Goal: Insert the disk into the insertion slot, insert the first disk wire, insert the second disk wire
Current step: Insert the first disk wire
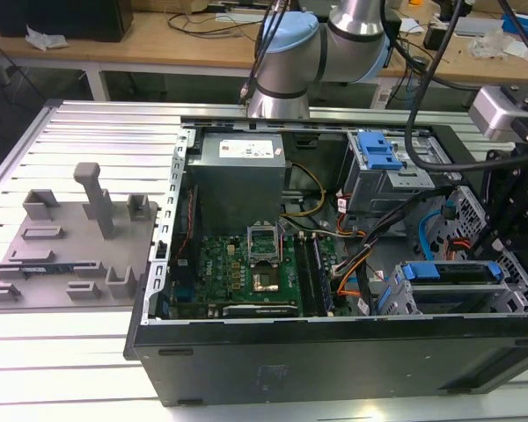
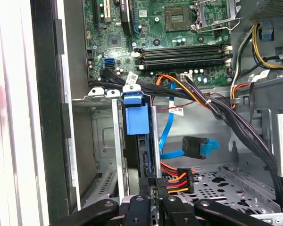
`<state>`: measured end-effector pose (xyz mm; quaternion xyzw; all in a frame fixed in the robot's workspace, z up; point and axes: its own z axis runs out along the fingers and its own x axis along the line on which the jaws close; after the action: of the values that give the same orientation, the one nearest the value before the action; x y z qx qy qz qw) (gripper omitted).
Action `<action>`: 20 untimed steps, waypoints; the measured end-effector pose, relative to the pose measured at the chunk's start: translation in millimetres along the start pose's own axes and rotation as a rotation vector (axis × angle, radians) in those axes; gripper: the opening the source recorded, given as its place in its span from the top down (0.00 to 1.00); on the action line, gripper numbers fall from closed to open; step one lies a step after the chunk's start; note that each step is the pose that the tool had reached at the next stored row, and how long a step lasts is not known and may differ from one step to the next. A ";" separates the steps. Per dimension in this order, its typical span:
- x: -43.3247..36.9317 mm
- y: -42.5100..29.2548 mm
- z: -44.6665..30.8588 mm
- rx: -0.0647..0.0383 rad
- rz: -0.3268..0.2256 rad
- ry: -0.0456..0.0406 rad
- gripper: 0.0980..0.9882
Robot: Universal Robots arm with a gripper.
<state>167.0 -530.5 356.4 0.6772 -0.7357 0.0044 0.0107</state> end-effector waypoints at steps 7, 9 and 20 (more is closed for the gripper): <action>0.2 0.3 0.8 0.000 0.000 0.0002 0.92; 0.2 0.3 1.7 0.000 0.000 0.0002 0.92; -3.9 0.9 4.4 0.000 0.004 0.0007 0.92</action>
<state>166.4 -526.7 351.9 0.6759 -0.7369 0.0047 0.0110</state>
